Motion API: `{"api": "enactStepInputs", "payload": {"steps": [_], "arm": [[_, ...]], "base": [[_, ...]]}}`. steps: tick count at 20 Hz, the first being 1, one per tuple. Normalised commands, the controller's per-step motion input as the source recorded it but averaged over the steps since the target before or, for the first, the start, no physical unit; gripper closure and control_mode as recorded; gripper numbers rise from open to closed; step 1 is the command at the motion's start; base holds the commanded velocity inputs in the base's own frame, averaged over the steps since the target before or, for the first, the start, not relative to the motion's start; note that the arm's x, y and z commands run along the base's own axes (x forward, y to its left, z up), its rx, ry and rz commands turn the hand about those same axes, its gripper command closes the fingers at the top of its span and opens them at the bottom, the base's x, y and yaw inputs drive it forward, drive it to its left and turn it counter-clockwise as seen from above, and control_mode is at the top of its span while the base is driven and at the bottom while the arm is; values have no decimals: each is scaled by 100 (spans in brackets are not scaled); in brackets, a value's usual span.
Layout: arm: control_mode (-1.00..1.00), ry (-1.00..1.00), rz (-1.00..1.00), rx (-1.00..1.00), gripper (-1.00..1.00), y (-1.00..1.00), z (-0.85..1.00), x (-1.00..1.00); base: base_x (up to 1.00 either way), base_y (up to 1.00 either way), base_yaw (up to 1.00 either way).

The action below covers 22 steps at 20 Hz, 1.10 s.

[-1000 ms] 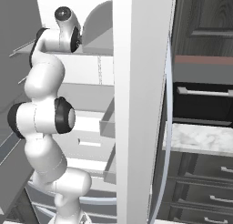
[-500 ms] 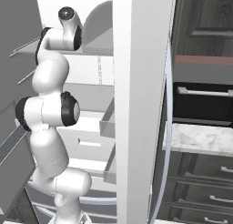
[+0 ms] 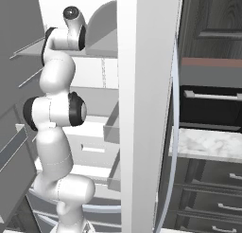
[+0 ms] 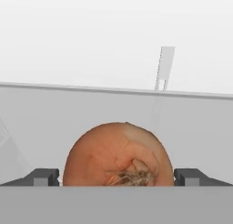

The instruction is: Grab the onion and lemon wedge from the fridge, place them in the blender, close the lid, and turn on the blender to create a marinade.

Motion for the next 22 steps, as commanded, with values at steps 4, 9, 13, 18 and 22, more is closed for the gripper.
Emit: {"api": "enactStepInputs", "payload": {"steps": [4,9,13,18,22], "arm": [[-100,3,0,0,100,4,-4,19],[-100,5,0,0,100,1,-8,12],[-100,2,0,0,100,0,-9,9],[-100,-1,-1,0,100,-1,-22,-1],[-100,-18,-5,0,100,-4,-72,-40]], "base": [[0,0,0],[0,0,0],[0,0,0],[0,0,0],[0,0,0]]}}
